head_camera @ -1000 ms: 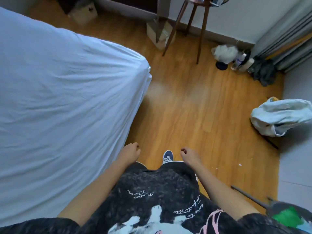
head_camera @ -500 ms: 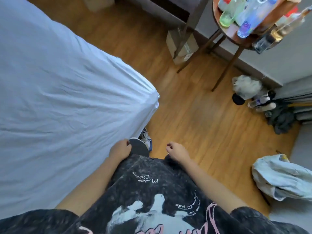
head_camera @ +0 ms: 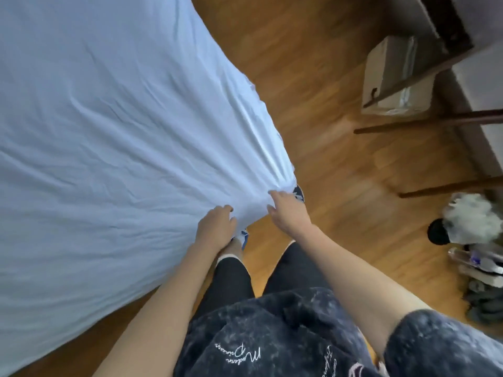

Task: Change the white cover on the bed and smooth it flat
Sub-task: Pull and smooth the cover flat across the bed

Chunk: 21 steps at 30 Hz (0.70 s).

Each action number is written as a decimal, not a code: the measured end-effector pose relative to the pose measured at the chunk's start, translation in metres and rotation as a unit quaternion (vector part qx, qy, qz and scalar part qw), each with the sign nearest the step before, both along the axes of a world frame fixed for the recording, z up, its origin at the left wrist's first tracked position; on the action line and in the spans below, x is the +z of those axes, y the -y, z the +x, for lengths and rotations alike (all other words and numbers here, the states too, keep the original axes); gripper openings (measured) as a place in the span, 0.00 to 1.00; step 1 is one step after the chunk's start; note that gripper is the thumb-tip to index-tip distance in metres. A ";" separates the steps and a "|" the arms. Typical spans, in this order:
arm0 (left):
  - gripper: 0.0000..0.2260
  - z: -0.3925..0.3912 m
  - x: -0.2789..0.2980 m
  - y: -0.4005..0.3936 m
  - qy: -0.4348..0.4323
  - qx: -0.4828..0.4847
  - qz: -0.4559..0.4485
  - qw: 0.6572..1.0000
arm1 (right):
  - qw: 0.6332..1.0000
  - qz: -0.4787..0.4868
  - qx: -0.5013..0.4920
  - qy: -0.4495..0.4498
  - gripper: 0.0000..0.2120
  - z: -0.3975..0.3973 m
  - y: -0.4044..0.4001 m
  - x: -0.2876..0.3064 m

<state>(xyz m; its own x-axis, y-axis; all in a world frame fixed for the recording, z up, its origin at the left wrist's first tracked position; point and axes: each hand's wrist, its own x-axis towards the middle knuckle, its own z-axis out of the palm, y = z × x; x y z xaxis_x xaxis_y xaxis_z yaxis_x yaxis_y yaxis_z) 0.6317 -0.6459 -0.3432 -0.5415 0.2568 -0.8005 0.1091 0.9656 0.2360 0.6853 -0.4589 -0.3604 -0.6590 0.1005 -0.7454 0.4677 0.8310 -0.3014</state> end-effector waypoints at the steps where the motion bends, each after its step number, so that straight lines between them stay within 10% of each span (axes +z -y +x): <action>1: 0.18 -0.001 -0.011 -0.006 -0.001 0.004 -0.009 1.000 | 1.000 0.005 0.006 -0.017 0.23 -0.014 -0.007 -0.015; 9: 0.21 -0.012 -0.083 -0.085 -0.116 0.054 0.030 0.991 | 0.955 -0.045 -0.288 -0.054 0.42 -0.074 -0.052 -0.116; 21: 0.23 0.036 -0.144 -0.130 -0.260 0.178 0.053 0.948 | 0.948 -0.081 -0.277 -0.137 0.18 -0.061 -0.060 -0.151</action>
<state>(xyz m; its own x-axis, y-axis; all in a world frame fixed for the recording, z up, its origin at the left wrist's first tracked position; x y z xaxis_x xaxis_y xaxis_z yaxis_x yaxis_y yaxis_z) 0.6674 -0.5161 -0.4870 -0.9228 0.0479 -0.3823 -0.0915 0.9366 0.3382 0.6239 -0.3989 -0.5114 -0.7097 0.3862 -0.5892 0.7042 0.4141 -0.5767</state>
